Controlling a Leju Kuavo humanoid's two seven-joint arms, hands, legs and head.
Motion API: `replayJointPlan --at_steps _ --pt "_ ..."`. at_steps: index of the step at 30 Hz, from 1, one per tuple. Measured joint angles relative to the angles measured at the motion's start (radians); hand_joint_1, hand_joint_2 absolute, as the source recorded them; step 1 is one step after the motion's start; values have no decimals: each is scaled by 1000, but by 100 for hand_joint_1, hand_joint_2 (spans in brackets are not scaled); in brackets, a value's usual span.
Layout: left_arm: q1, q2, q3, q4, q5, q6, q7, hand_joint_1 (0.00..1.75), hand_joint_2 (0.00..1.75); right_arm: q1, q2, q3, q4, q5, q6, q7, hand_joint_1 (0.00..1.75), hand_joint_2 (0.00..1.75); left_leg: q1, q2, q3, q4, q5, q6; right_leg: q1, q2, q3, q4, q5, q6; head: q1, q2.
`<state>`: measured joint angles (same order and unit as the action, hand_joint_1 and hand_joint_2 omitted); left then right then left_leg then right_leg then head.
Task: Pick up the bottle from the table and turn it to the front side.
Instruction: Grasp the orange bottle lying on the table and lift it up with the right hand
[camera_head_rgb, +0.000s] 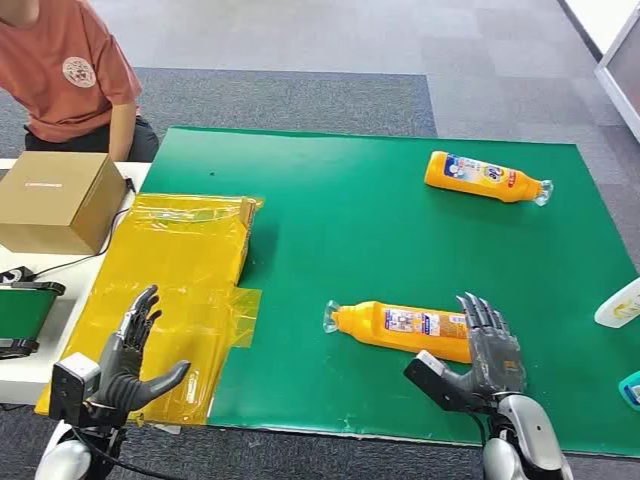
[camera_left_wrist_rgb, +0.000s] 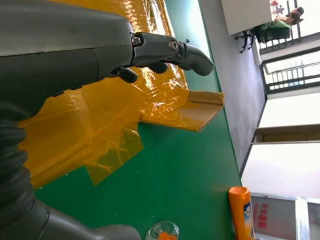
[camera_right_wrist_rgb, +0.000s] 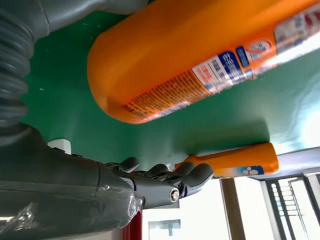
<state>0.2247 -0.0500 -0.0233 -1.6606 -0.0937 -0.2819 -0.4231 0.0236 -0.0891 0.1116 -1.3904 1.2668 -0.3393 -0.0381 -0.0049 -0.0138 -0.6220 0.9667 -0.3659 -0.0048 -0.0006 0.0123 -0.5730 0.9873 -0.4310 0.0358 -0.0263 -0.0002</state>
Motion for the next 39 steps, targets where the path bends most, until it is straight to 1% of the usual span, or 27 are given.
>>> replayJointPlan --at_steps 3,6,10,15,17,18,22,25,28,31,32,35,36,39 --pt "-3 3 -3 -1 0 0 0 0 175 -15 -6 12 25 32 -6 0 0 175 0 0 0 0 0 0 0 0 0 0 0 0 0 0" --pt "-12 7 -8 -6 6 -2 -1 0 175 -50 -12 39 69 78 -8 1 0 175 0 0 0 0 0 0 0 0 0 0 0 0 0 0" --pt "-29 12 -26 -8 20 -15 -1 0 175 -129 -15 96 147 131 9 17 0 175 0 0 0 0 1 0 0 0 0 0 1 0 0 0" --pt "-48 13 -59 -6 26 -16 1 0 175 -235 -10 187 244 166 47 35 0 175 0 0 0 0 2 0 0 0 0 0 2 0 0 0" --pt "-53 15 -69 -5 25 -11 3 0 175 -269 -8 226 280 182 89 45 0 175 0 0 0 0 2 0 0 0 0 0 3 1 0 0" --pt "-55 16 -73 -4 16 -2 8 0 175 -289 -7 248 299 190 124 51 0 175 0 0 0 0 3 0 0 0 0 0 3 1 0 0" --pt "-56 21 -86 -11 -58 60 31 0 175 -401 -7 341 387 186 327 72 0 175 1 6 5 0 1 -1 0 7 1 0 4 -1 0 0" --pt "-55 22 -92 -47 -34 58 31 0 175 -470 -12 408 438 147 442 88 0 175 1 8 11 0 -1 -2 1 9 2 -1 1 -3 0 0" --pt "-47 27 -95 -94 -22 50 31 0 175 -508 -25 457 461 102 502 110 0 175 1 7 14 0 0 0 1 9 5 -1 -1 -4 0 0" --pt "-34 33 -95 -128 -12 38 30 0 175 -529 -40 489 470 64 523 125 0 175 1 6 14 0 1 1 1 7 6 -1 2 0 0 0" --pt "-31 35 -96 -135 -10 35 29 0 175 -533 -43 496 471 56 525 129 3 175 1 6 14 0 1 1 0 7 6 -1 3 1 0 0" --pt "-24 38 -97 -147 -9 30 28 0 175 -542 -55 510 472 35 534 144 134 175 0 6 15 0 1 1 0 7 7 -2 3 1 0 0" --pt "-22 38 -98 -149 -7 28 28 0 175 -544 -58 513 472 30 538 147 175 175 0 6 15 0 1 1 0 7 7 -2 3 1 0 0" --pt "-19 38 -101 -150 4 21 24 0 175 -546 -68 521 472 16 552 150 175 175 1 6 16 0 0 1 1 8 9 -4 3 1 0 0"
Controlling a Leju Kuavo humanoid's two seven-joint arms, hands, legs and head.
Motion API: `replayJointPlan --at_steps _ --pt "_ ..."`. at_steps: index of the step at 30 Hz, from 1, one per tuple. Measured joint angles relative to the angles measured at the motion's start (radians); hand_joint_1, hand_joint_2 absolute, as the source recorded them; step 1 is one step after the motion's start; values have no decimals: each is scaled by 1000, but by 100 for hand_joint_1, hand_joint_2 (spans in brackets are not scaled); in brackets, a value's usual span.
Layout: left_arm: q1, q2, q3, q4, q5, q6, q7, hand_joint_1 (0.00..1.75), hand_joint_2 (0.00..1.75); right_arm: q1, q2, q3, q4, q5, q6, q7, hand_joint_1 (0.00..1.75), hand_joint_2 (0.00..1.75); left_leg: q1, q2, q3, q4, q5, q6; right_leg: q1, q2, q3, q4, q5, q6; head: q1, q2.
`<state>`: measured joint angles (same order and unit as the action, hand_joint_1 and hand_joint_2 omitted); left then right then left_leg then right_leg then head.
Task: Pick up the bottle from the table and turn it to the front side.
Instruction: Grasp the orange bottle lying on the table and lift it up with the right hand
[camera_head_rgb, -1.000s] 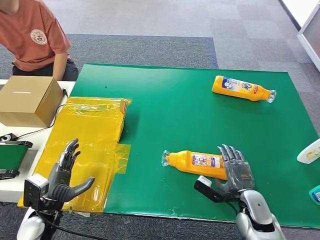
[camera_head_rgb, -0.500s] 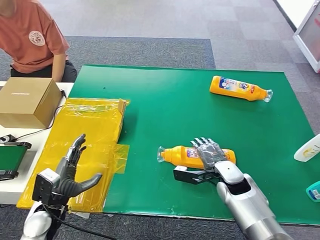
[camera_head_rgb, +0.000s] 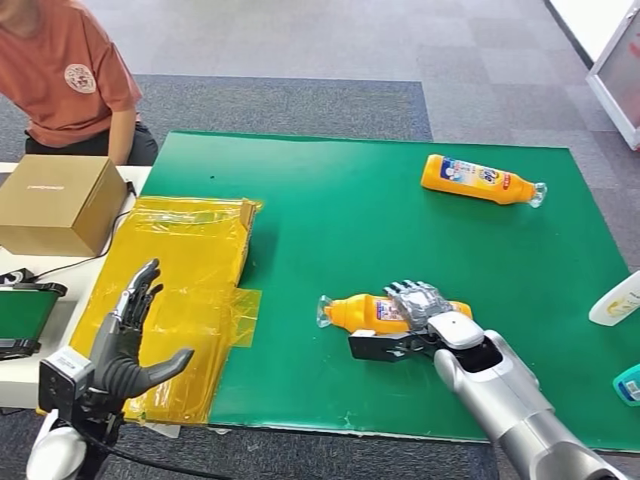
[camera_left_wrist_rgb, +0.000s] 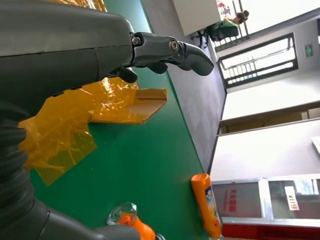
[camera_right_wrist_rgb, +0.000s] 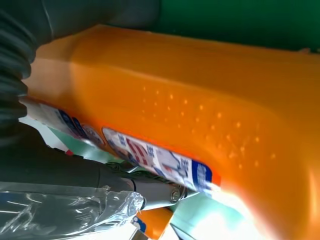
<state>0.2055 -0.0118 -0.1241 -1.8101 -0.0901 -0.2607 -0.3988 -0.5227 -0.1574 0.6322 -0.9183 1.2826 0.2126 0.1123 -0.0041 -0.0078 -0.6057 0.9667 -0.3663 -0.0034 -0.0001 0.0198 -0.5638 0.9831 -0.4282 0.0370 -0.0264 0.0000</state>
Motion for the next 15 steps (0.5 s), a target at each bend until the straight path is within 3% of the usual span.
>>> replayJointPlan --at_steps 7,11,15 --pt "0 0 -3 0 31 -17 -3 0 175 1 -21 6 4 -103 -28 -54 175 175 0 0 1 0 2 3 0 0 2 -2 0 0 0 0" --pt "-1 0 -8 2 45 -25 -1 0 175 41 -28 -30 -43 -337 -89 -191 175 175 0 0 -1 0 2 3 0 0 5 -2 4 4 0 0" --pt "2 0 -16 6 52 -14 -5 0 175 162 -14 -104 -197 -616 -121 -345 175 175 0 -2 -4 0 2 3 0 -2 5 -2 4 3 0 0"
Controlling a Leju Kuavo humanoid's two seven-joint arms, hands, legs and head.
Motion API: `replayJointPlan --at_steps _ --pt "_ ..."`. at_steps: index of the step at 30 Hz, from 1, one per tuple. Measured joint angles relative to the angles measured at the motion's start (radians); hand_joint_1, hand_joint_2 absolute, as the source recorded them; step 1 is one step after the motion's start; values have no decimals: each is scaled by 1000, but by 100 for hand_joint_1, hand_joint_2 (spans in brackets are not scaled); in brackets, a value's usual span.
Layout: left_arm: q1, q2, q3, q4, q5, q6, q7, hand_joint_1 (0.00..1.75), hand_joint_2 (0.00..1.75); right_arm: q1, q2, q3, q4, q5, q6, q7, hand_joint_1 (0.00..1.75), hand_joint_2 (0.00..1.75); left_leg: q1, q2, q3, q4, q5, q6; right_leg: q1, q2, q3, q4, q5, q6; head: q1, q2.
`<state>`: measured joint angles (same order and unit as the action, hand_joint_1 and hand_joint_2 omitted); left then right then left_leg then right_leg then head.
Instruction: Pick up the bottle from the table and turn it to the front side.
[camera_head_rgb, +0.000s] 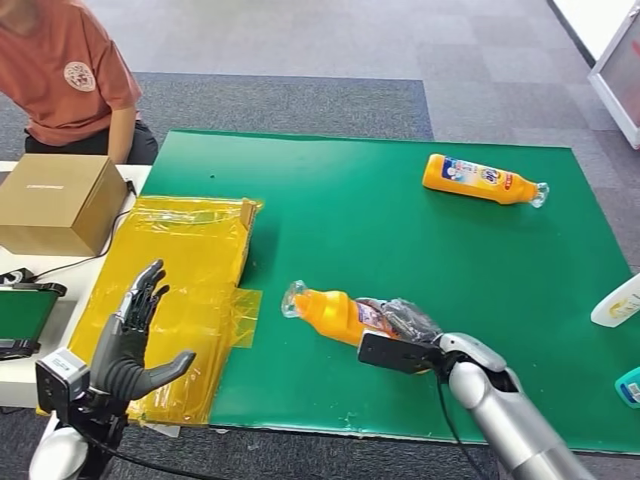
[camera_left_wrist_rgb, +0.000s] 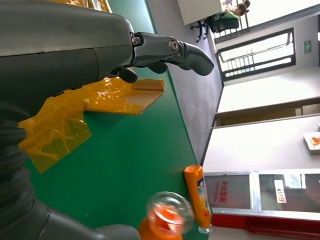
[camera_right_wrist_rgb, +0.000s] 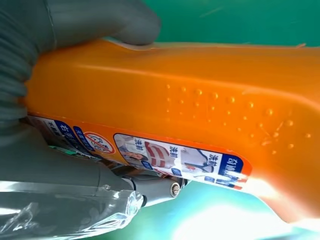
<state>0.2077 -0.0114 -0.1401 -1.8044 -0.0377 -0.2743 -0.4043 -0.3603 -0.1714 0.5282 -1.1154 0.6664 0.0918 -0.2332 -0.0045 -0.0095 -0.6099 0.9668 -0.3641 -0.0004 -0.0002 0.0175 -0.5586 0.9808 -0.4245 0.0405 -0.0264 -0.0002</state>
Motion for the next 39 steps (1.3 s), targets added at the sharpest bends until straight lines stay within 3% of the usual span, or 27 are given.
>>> replayJointPlan --at_steps 7,11,18,25,35,36,39 --pt "2 -1 -28 1 16 49 -1 0 175 183 83 -104 -298 -362 18 -118 175 175 1 -2 -7 0 -1 -1 1 -3 -7 0 -3 -2 0 0" --pt "-1 0 -66 -1 24 45 -5 0 175 243 116 -120 -413 -465 39 -136 175 175 1 -2 -8 0 -2 -1 1 -3 -8 0 -4 -2 0 0" --pt "-57 17 -155 -1 81 -54 26 0 175 278 153 -95 -466 -383 12 -145 175 175 0 -2 -8 0 -2 -2 0 -3 -8 0 -3 -2 0 0" --pt "-165 40 -275 37 177 -146 95 0 175 230 181 -33 -388 -239 -82 -130 175 175 1 -2 -8 0 -1 -2 1 -3 -8 0 -3 -2 0 0" --pt "-260 69 -379 89 235 -174 132 0 175 157 209 11 -276 -144 -148 -114 175 175 1 -2 -8 0 -1 -1 1 -3 -8 0 -2 -1 0 0" --pt "-282 77 -395 105 250 -177 141 7 175 140 215 22 -254 -128 -155 -108 175 175 1 -2 -9 0 -1 -1 1 -3 -9 0 -2 -1 0 0" --pt "-320 94 -418 141 267 -179 155 138 175 107 223 41 -218 -108 -162 -91 175 175 1 -2 -9 0 -1 -1 1 -3 -9 0 -2 -1 0 0"
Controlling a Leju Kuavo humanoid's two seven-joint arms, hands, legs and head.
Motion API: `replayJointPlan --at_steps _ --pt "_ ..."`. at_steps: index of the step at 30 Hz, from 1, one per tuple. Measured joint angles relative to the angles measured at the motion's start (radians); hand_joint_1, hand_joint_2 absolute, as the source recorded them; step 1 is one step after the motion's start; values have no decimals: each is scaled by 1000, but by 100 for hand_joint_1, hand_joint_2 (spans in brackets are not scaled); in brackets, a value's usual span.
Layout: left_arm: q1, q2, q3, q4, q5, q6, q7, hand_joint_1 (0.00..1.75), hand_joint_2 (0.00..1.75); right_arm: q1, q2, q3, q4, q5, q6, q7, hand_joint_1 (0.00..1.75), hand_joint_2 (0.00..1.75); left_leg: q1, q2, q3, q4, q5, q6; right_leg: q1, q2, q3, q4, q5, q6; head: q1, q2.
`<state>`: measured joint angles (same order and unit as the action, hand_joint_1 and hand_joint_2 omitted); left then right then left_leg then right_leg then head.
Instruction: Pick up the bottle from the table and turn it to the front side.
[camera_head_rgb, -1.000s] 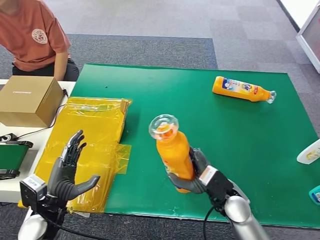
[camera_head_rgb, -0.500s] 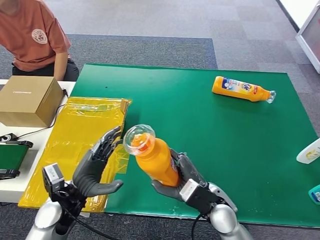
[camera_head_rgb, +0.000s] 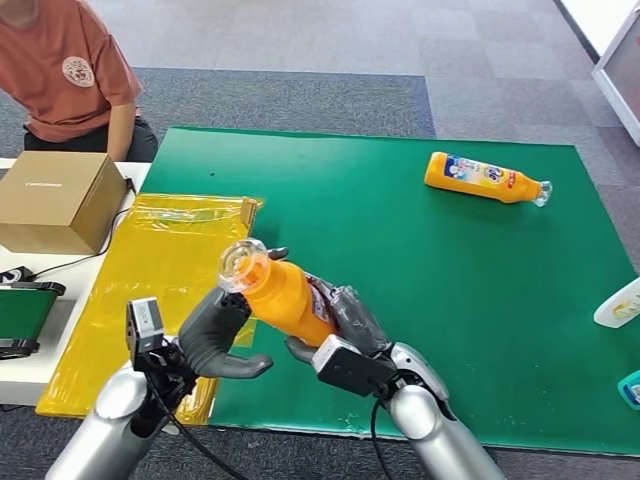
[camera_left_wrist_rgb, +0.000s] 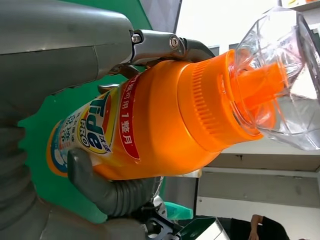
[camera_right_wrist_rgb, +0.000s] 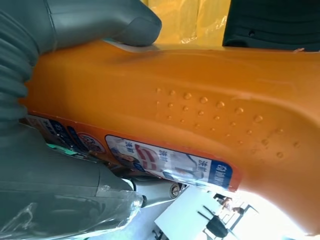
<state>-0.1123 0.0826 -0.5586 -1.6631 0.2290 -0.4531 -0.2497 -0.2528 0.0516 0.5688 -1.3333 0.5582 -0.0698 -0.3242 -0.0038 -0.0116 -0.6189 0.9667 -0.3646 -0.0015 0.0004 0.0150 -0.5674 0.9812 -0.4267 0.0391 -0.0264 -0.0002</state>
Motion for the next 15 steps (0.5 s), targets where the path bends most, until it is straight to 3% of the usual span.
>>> replayJointPlan --at_steps 1,15 --pt "-6 4 -3 7 -5 5 3 175 175 -4 0 2 4 1 0 5 175 175 0 0 0 0 0 0 0 0 0 0 0 0 0 0" --pt "-37 28 -10 43 -44 55 20 175 175 -2 0 19 10 13 -10 37 175 175 0 0 -2 0 0 0 0 0 -1 0 0 0 0 0"
